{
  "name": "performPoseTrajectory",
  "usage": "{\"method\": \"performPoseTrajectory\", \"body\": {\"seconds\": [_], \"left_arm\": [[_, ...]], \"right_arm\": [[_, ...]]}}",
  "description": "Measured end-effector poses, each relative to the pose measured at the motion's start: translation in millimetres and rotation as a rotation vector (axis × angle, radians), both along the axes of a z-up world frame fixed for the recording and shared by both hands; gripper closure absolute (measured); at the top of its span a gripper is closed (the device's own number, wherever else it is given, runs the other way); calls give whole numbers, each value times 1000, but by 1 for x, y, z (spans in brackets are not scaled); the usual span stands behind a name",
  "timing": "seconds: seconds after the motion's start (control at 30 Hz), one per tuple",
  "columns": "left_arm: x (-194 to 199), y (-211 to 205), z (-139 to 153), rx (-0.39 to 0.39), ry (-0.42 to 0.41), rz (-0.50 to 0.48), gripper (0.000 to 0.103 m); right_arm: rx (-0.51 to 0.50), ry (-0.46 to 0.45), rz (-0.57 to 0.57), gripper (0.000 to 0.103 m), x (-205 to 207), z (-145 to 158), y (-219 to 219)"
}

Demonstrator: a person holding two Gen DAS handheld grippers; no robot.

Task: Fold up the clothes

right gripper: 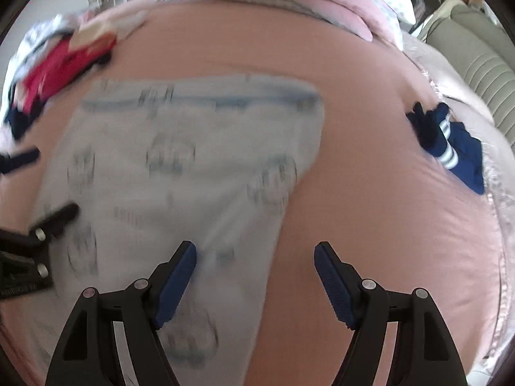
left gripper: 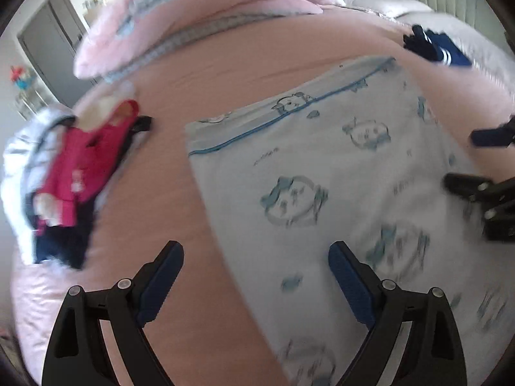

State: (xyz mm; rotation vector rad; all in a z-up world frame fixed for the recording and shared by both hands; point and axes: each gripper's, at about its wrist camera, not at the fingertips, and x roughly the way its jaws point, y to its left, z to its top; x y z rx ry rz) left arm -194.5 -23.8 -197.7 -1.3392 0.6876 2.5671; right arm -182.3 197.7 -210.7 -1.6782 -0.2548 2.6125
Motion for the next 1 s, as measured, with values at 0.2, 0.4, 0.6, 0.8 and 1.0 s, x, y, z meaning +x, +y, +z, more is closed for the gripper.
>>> {"method": "performPoseTrajectory", "body": {"seconds": [0.2, 0.4, 0.6, 0.8, 1.0], "left_arm": [[23, -16, 20, 189, -33, 71, 11], [33, 8, 3, 330, -137, -31, 12], [39, -35, -2, 221, -129, 96, 11], [64, -27, 14, 410, -131, 102, 11], [78, 0, -8, 269, -207, 66, 10]], "right_arm": [[131, 44, -89, 28, 40, 19, 26], [-127, 3, -21, 35, 57, 11, 4], [-112, -17, -64, 30, 82, 6, 40], [-178, 14, -51, 30, 108, 17, 39], [-80, -38, 57, 30, 118, 5, 5]]}}
